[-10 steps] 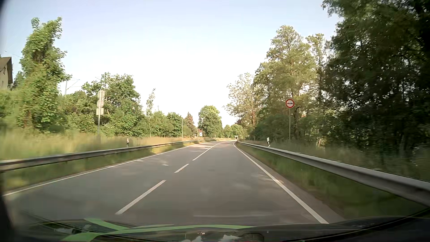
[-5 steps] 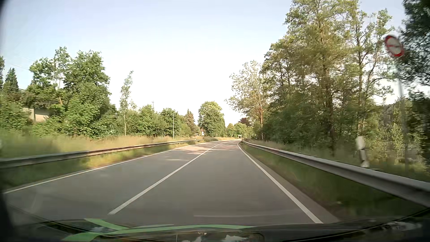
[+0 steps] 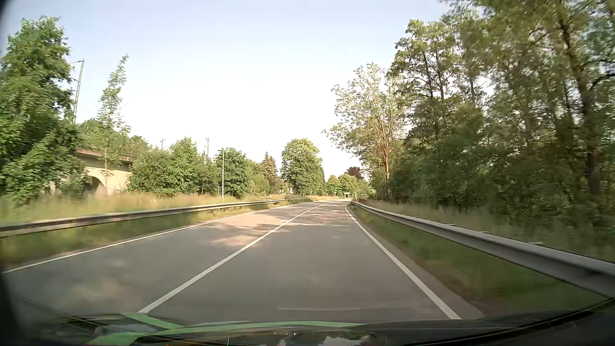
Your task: Follow the waypoints while adhering to traffic rules and regulations
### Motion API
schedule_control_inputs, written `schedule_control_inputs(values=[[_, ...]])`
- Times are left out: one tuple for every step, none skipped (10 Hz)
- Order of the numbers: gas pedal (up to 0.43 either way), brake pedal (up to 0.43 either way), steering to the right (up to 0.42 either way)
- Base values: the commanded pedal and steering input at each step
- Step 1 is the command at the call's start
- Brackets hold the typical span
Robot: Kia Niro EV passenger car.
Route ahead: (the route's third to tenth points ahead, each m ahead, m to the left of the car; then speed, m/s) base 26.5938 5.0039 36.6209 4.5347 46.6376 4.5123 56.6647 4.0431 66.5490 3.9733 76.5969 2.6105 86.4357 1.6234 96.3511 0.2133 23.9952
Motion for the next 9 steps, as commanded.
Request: schedule_control_inputs(values=[[0.13, 0.0, -0.002], [0.15, 0.0, -0.001], [0.15, 0.0, 0.0], [0.138, 0.0, 0.0], [0.087, 0.0, 0.0], [0.047, 0.0, 0.001], [0.028, 0.0, 0.002], [0.0, 0.0, 0.002], [0.0, 0.0, 0.002]])
